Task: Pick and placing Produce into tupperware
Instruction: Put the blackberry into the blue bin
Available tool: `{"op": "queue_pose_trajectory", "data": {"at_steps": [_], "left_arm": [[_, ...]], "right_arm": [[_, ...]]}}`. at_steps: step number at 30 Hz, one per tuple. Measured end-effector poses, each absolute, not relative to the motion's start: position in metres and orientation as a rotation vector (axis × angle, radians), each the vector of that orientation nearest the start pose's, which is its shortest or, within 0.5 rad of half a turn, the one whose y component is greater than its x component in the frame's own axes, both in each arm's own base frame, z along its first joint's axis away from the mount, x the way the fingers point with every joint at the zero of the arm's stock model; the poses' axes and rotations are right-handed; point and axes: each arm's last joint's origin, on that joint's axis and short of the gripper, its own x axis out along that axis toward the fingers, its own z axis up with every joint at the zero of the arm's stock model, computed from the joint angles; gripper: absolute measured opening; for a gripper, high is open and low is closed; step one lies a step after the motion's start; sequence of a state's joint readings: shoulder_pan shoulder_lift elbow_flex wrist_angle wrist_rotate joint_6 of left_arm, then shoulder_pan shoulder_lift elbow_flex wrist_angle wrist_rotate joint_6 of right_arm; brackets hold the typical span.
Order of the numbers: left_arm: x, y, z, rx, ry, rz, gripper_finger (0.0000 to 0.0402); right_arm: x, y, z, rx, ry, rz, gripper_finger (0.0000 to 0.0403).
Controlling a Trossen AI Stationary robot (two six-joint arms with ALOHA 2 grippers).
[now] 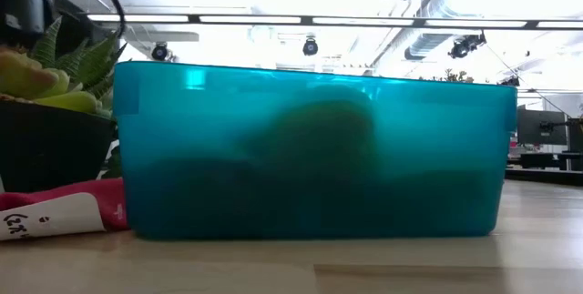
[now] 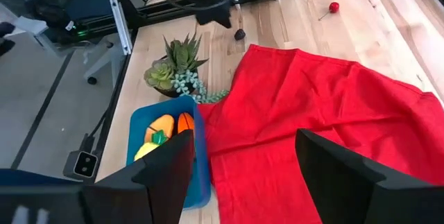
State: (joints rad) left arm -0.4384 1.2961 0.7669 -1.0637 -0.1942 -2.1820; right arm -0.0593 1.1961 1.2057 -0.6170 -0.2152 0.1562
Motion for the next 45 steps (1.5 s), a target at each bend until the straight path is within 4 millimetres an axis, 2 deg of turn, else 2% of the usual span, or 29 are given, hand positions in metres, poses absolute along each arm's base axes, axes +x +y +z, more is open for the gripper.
{"op": "queue_pose_trajectory", "data": {"at_steps": [7,14,19,28,45], "left_arm": [[0.177,-0.057,0.185,-1.178,0.971,1.352,0.0173],[0.178,-0.049,0.183,-1.128,1.054,1.344,0.0173],[0.176,-0.049,0.178,-1.125,1.089,1.346,0.0172],[0.173,-0.05,0.155,-1.205,1.11,1.281,0.0172],[0.17,-0.049,0.146,-1.212,1.083,1.288,0.0172]], "right_arm": [[0.247,-0.008,0.357,0.257,0.616,0.101,0.0243],[0.247,-0.008,0.357,0.265,0.617,0.098,0.0243],[0.247,-0.008,0.357,0.279,0.617,0.093,0.0243],[0.247,-0.008,0.357,0.286,0.617,0.09,0.0243],[0.247,-0.008,0.357,0.303,0.618,0.082,0.0243]]}}
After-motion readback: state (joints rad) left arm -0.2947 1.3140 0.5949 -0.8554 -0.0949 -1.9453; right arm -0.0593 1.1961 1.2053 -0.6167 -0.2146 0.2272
